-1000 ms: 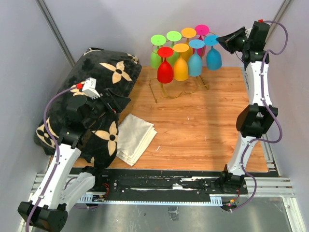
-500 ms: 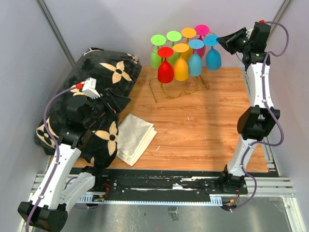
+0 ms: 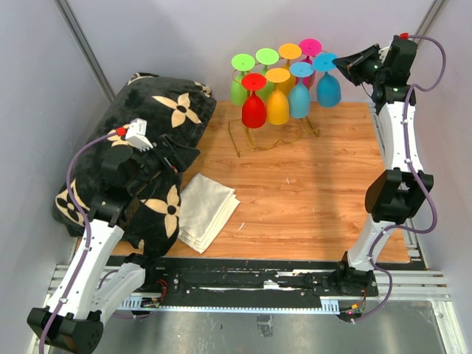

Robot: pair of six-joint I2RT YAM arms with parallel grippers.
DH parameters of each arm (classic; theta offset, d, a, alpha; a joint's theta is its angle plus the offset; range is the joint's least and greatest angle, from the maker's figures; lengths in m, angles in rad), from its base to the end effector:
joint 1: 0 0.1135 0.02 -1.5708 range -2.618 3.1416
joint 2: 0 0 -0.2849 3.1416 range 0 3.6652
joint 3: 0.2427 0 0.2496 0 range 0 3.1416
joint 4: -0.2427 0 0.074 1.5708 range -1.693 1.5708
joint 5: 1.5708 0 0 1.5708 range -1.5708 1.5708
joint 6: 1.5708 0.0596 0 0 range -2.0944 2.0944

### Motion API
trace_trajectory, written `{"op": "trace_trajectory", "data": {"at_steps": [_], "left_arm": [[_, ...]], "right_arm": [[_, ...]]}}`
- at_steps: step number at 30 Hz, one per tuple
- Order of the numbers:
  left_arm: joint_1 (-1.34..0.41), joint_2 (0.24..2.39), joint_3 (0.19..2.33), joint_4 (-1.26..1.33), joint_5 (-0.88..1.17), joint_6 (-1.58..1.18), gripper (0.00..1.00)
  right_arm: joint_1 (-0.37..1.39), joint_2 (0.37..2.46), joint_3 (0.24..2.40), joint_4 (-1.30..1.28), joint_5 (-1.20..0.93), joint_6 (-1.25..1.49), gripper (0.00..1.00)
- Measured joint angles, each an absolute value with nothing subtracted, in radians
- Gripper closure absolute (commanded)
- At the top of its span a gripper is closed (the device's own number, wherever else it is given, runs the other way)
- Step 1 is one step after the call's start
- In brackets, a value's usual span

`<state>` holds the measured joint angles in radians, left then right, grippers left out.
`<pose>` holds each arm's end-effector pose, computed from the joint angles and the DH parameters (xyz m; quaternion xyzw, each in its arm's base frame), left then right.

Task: Take the wine glass off the wine glass rack
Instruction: Pick up the wine glass from the wine rack.

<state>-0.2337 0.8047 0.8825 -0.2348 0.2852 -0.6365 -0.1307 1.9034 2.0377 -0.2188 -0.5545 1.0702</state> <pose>0.1799 -0.0601 0.3769 -0.0601 0.7559 -0.3690 0.5374 0.4694 -0.0301 0.4642 0.2474 0.6890 0.4743 0.4891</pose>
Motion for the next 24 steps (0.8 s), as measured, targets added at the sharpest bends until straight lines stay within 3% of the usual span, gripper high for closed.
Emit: {"op": "trace_trajectory", "data": {"at_steps": [15, 24], "left_arm": [[-0.234, 0.789, 0.883, -0.235, 0.27, -0.638, 0.0], [-0.234, 0.757, 0.863, -0.181, 0.275, -0.678, 0.0]], "right_arm": [[-0.131, 1.86, 2.003, -0.212, -0.53, 1.029, 0.96], [-0.131, 1.676, 1.845, -0.21, -0.51, 0.921, 0.96]]}}
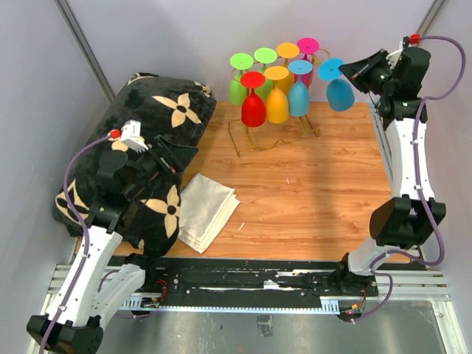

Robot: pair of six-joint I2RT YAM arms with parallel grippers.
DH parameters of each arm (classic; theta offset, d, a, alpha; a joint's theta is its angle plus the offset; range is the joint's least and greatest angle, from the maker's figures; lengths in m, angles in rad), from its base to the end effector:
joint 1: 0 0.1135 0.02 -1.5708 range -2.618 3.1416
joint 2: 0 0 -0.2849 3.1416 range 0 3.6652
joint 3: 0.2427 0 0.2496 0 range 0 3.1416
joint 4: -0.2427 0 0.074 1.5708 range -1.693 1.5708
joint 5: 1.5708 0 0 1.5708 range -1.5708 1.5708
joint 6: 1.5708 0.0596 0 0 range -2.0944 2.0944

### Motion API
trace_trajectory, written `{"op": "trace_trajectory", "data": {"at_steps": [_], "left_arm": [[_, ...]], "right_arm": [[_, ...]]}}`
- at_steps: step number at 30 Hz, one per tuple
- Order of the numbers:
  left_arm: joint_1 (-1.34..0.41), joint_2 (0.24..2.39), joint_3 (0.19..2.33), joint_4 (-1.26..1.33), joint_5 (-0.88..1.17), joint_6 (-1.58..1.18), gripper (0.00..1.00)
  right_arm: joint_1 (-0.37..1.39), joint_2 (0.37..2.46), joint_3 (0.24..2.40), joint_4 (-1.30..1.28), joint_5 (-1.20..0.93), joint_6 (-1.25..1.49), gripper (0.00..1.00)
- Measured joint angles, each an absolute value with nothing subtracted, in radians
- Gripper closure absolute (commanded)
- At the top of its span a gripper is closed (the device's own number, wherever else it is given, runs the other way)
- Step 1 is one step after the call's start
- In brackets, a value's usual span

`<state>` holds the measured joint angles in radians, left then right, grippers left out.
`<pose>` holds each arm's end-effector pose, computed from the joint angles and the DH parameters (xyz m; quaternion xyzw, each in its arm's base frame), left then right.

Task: Take the wine glass off the wine glass rack
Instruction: Pick up the wine glass from the wine rack, then place the wine glass at the center of the board.

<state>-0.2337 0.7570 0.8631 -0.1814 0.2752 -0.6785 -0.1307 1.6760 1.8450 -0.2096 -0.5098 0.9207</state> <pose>0.1699 -0.0571 0.3846 -0.0692 0.7290 -0.3870 0.5604 0.4049 -0.0239 0.4916 0.1992 0.6914 0.4258 0.5486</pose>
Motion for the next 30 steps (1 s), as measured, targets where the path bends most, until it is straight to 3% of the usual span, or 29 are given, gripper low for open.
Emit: {"op": "trace_trajectory", "data": {"at_steps": [17, 30], "left_arm": [[-0.234, 0.767, 0.693, 0.025, 0.354, -0.845, 0.01], [-0.278, 0.85, 0.651, 0.136, 0.48, -0.912, 0.08]], "right_arm": [[-0.131, 1.122, 1.209, -0.167, -0.551, 0.777, 0.99], [-0.058, 1.042, 0.933, -0.14, -0.841, 0.71, 0.99]]}}
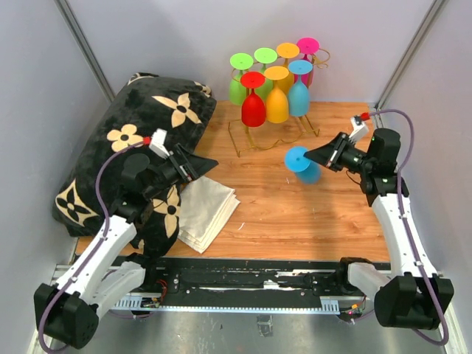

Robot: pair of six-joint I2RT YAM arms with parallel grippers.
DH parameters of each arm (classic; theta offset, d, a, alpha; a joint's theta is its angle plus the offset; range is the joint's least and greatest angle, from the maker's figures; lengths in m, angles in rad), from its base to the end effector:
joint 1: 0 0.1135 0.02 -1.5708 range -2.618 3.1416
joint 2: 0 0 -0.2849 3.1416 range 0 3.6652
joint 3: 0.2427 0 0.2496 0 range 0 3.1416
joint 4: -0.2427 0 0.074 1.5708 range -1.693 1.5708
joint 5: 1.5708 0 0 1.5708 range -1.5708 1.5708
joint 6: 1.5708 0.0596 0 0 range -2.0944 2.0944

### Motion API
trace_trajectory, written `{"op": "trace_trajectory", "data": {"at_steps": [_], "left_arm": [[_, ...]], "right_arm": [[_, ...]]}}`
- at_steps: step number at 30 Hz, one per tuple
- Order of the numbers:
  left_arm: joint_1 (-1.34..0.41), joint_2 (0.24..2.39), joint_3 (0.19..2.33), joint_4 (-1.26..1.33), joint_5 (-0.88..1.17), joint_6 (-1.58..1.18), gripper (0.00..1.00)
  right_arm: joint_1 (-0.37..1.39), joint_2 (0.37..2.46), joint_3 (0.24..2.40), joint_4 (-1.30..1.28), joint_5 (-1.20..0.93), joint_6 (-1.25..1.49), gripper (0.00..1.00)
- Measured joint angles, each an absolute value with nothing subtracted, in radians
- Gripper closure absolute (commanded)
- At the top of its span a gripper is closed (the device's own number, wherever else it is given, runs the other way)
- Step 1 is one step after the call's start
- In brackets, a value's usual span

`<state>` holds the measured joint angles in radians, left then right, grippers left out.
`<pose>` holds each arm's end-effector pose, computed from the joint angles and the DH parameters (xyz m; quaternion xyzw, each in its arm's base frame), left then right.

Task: Take the wine glass off the wine glass rack
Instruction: Place the wine glass at the center of the board.

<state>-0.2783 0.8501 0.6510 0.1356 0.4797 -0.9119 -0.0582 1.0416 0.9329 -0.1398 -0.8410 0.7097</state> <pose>0.1924 -0.0836 0.3304 -0.0662 0.7237 -0.5161 0.4533 0.2360 0.0307 0.3648 0.0375 0.7620 0.4846 0.4279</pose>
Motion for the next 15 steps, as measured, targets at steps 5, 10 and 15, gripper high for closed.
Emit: {"op": "trace_trajectory", "data": {"at_steps": [5, 10, 15], "left_arm": [[-0.446, 0.939, 0.673, 0.125, 0.453, -0.906, 0.09], [-0.584, 0.992, 0.669, 0.198, 0.423, -0.933, 0.09], [-0.68, 1.048, 0.669, 0.303, 0.397, -0.948, 0.14]], "right_arm": [[0.023, 1.041, 0.913, -0.139, -0.92, 0.665, 0.99], [0.094, 1.037, 0.913, -0.138, -0.968, 0.626, 0.99], [0.175, 1.036, 0.913, -0.121, -0.988, 0.609, 0.99]]}}
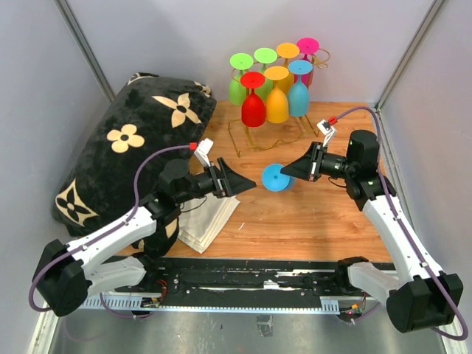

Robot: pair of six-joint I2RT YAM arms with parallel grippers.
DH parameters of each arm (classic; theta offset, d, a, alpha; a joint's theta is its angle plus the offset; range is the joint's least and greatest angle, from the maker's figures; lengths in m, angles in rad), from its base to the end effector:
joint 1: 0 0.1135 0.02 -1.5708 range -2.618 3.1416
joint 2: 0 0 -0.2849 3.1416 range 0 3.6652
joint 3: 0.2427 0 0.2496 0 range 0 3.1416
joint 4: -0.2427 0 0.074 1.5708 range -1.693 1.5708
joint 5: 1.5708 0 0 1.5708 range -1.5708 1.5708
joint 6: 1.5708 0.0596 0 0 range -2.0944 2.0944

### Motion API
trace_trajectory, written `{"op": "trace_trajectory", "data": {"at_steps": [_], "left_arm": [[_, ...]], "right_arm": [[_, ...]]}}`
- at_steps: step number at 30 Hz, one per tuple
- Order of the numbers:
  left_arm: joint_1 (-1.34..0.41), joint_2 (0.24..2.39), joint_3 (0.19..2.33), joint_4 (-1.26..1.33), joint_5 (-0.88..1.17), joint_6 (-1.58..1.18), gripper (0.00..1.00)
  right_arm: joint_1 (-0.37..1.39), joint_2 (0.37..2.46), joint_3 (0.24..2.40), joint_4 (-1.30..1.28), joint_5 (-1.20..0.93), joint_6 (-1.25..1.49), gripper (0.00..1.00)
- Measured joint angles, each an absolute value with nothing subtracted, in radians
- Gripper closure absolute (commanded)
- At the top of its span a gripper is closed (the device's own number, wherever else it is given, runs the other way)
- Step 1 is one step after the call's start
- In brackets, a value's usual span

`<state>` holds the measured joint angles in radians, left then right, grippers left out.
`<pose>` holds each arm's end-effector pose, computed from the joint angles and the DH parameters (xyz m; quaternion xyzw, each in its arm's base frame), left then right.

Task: Take the wine glass off the wine glass rack
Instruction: Place the wine glass at the center of the board.

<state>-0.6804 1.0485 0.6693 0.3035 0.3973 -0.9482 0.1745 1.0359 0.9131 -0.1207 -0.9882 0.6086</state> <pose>0.1827 -0.1776 0.3167 0.0370 0.7304 -0.5840 0.3522 0.2141 0.0883 0.3627 -0.1359 0.7402 0.5523 0.3587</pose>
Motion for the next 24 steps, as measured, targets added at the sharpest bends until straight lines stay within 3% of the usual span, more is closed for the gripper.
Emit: {"op": "trace_trajectory", "data": {"at_steps": [9, 17, 24], "left_arm": [[-0.811, 1.177, 0.672, 0.482, 0.374, -0.995, 0.32], [-0.818, 1.196, 0.672, 0.554, 0.36, -1.016, 0.46], [-0.818, 1.233, 0.672, 0.642, 0.368, -1.042, 0.7]], "right_arm": [[0.215, 1.019, 0.898, -0.008, -1.029, 0.634, 0.99], [0.215, 1.016, 0.89, 0.055, -1.053, 0.659, 0.99], [0.23, 1.016, 0.89, 0.09, -1.098, 0.679, 0.99]]}}
